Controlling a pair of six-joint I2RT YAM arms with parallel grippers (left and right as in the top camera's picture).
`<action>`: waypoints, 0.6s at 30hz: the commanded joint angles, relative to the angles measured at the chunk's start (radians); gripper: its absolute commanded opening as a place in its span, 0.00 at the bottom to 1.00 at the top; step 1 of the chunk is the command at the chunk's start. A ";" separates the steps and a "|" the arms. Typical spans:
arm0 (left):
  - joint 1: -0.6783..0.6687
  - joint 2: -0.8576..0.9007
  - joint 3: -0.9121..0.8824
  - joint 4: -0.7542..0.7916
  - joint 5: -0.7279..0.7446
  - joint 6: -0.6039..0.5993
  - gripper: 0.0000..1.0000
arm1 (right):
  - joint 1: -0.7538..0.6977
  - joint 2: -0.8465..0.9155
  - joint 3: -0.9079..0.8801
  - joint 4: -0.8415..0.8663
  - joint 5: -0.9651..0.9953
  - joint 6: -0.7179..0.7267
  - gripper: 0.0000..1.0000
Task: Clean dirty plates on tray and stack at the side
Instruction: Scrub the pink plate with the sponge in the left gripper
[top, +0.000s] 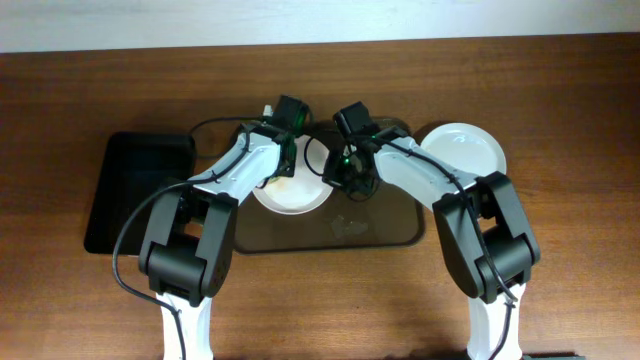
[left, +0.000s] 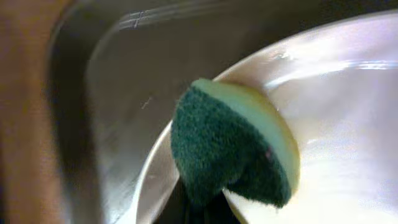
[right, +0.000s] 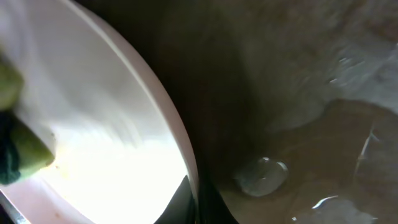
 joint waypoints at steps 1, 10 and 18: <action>0.015 0.050 -0.035 -0.112 -0.089 -0.024 0.00 | 0.002 0.022 -0.001 -0.008 0.017 -0.003 0.04; 0.018 0.050 -0.035 -0.042 0.640 0.280 0.00 | 0.002 0.022 -0.001 -0.008 0.016 -0.005 0.04; 0.108 0.050 -0.035 0.076 0.328 -0.018 0.00 | 0.002 0.022 -0.001 -0.008 0.017 -0.006 0.04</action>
